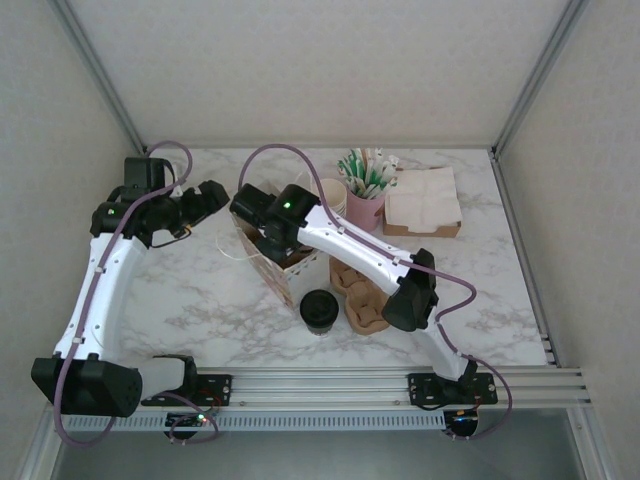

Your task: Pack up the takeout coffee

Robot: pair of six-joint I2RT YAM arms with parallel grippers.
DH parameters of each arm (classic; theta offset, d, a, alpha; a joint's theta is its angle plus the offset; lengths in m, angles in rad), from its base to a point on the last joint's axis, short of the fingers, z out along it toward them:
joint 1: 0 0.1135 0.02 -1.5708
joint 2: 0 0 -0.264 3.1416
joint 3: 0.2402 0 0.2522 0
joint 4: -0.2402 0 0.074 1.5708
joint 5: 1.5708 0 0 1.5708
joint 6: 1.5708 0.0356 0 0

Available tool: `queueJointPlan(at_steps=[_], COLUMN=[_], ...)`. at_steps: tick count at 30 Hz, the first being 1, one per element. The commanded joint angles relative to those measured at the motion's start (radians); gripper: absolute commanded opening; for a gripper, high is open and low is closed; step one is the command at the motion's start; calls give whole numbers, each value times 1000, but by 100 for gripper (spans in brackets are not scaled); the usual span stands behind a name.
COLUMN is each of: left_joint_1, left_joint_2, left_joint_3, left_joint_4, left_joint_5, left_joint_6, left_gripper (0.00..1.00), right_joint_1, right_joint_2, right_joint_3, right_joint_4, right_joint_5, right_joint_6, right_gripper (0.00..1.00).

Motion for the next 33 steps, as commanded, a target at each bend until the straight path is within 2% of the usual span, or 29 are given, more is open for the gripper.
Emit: queueJointPlan(at_steps=[1,7,15,28,33], left_joint_1=[4,3,4,3,3], left_joint_2=[-22,-26,-40,-119,-162], left_joint_3=[1,3,1,-18,-40], left_joint_4=[-21,-24,-41,-86,-96], left_joint_5=[-10,-8,-21,-77,-91], left_joint_6=[3,-2,-12,-56,-78], left_gripper=[90,90,89,85,82], right_joint_1=[-5,-4,-4,9,67], right_joint_2=[-28,-34,-76,-314,-504], right_joint_3=[30,42,85,122,6], right_joint_4=[-6,-9,12,106,131], right_joint_5=[4,14,34,34,76], right_joint_6=[11,12,22,28,11], right_gripper=[50,58,59,64,65])
